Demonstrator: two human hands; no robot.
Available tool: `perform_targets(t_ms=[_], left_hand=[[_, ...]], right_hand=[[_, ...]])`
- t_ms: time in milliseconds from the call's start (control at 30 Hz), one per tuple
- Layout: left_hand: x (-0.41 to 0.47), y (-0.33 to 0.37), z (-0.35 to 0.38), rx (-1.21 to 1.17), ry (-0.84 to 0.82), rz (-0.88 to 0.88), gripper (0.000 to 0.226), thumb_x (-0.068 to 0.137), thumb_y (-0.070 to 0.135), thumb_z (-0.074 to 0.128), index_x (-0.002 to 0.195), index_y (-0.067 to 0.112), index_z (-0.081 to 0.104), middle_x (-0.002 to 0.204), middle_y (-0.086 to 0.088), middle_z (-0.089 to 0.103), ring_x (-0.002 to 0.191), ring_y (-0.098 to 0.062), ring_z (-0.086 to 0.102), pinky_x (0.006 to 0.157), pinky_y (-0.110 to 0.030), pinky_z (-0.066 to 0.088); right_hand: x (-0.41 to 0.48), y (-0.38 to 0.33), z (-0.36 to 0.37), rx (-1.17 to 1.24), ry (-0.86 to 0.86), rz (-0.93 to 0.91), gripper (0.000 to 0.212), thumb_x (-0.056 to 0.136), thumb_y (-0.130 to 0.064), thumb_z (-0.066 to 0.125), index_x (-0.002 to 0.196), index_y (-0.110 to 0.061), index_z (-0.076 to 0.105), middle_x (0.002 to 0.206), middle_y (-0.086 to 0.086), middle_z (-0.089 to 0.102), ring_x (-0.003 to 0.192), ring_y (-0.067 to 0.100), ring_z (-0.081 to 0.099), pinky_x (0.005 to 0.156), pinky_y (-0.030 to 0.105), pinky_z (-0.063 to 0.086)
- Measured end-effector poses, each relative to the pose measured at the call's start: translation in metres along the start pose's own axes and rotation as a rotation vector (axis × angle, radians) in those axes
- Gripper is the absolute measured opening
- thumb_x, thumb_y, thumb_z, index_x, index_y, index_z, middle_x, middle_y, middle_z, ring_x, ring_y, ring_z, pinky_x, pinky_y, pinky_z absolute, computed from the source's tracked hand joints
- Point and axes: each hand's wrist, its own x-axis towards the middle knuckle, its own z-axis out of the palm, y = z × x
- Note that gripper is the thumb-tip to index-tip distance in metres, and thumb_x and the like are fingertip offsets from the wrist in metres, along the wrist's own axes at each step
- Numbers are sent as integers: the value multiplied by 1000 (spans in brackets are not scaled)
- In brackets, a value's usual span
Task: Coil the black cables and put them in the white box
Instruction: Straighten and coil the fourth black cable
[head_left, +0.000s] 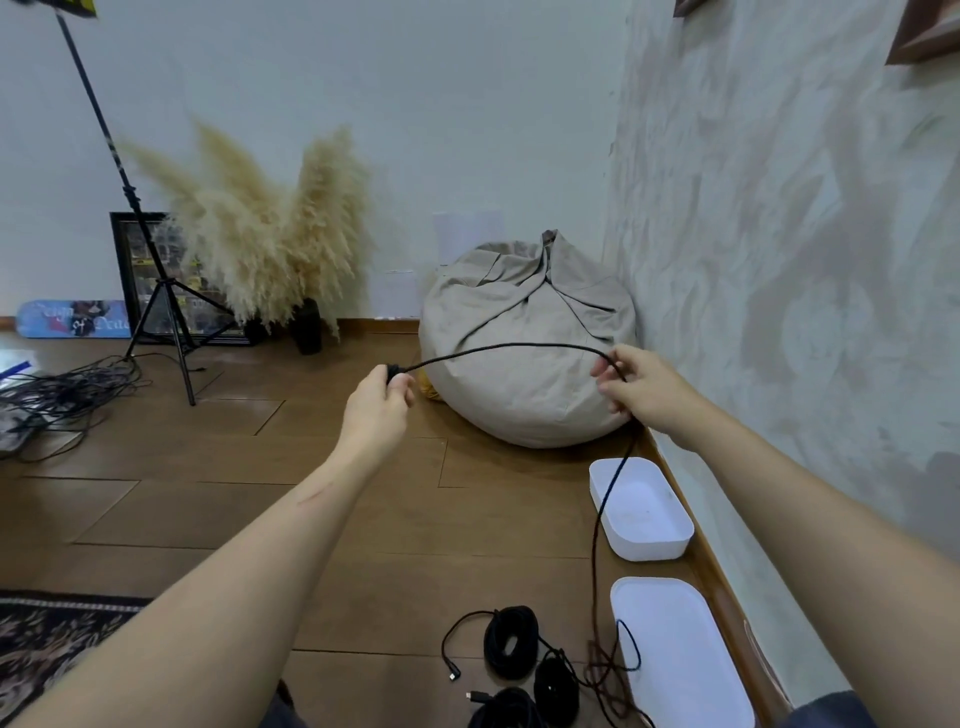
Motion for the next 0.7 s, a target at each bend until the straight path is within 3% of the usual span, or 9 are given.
perform_targets(t_ms=[67,133,233,333,433,567,700], left_hand=[[-5,8,8,-21,-58,37,30,108,26,38,95,13,62,92,-2,66,94,-23,64,75,-35,48],[-12,19,17,-75,-114,71,30,108,24,39,90,18,61,89,2,66,95,-20,64,87,-39,52],[-23,35,29,-139,-176,131,28,109,22,40,89,22,61,85,5,64,90,-17,64,94,-46,53],[-32,49,36,-179,-227,167,25,109,23,40,100,20,63,84,7,62,89,-14,63,95,-44,52],[-37,56,35,-221,-244,191,24,109,24,40,101,22,62,84,8,62,95,-18,65,95,-44,53],[-40,58,34,-223,-255,200,25,109,25,39,102,19,63,84,8,63,94,-21,64,91,-44,52],[-50,67,39,-279,-359,211,29,110,24,38,104,13,64,82,6,62,86,-11,62,82,-28,48]], right_hand=[[0,-8,5,61,-87,23,37,94,3,60,126,-15,53,93,9,56,70,17,57,64,28,48],[1,-16,12,105,-77,39,48,94,-3,65,133,-23,46,95,9,60,77,18,61,66,26,51],[4,-26,26,-173,-58,-120,27,94,-23,69,119,-27,60,91,2,63,85,15,60,83,32,48],[3,-34,42,-209,-102,-227,11,95,-34,65,106,-31,68,89,-7,65,87,14,62,85,32,48],[1,-44,46,-107,-121,-237,6,96,-28,64,94,-33,67,90,-4,70,85,12,65,82,30,49],[-7,-51,44,46,-184,-210,9,101,-13,56,96,-16,63,78,4,66,71,16,67,72,37,54],[-2,-54,45,-145,25,-378,10,101,-21,55,98,-20,64,80,-9,61,62,13,58,70,37,49]])
